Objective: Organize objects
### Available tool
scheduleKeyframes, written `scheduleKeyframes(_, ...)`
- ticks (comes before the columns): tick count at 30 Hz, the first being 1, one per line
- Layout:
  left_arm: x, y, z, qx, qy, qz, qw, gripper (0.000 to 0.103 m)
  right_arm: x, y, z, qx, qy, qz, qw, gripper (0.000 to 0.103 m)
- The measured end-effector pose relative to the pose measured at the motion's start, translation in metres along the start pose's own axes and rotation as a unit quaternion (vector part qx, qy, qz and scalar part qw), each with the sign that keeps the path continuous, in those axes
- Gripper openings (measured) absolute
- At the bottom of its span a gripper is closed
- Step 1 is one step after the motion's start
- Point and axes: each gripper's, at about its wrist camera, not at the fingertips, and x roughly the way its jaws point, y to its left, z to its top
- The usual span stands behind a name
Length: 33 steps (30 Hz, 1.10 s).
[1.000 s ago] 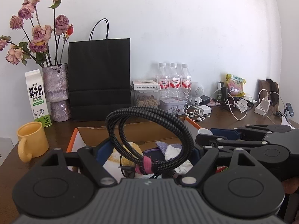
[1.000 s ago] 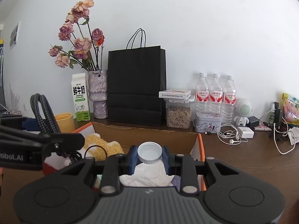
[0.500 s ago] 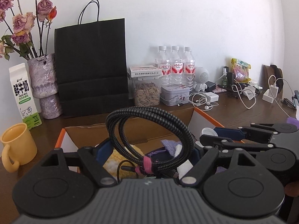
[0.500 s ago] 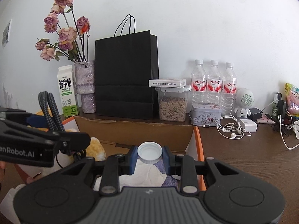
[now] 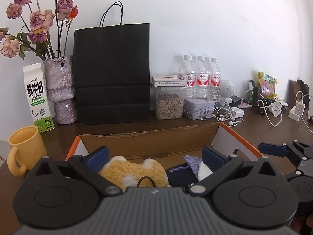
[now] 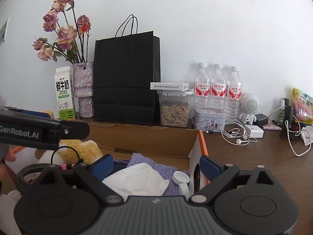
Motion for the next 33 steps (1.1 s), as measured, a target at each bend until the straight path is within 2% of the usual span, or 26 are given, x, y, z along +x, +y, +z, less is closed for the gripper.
scheduleKeyframes(12,-0.005,-0.002,-0.001,0.000,-0.007,0.002,1.0000,0.103,-0.009,0.010,-0.001,-0.019,-0.004,0.001,1.000,0.097)
scheduleKeyframes(19,-0.017,-0.003,-0.003,-0.003,-0.029,0.001,0.9996,0.103,-0.021,0.011,0.003,-0.018,-0.014,-0.003,1.000,0.100)
scheduleKeyframes(28,-0.033,0.003,-0.010,-0.014,-0.048,0.014,0.9987,0.103,-0.033,0.006,0.002,-0.012,-0.011,-0.005,1.000,0.103)
scheduleKeyframes(33,-0.045,0.003,-0.020,-0.012,-0.046,0.023,0.9986,0.103,-0.045,0.004,-0.004,-0.014,-0.009,-0.006,1.000,0.103)
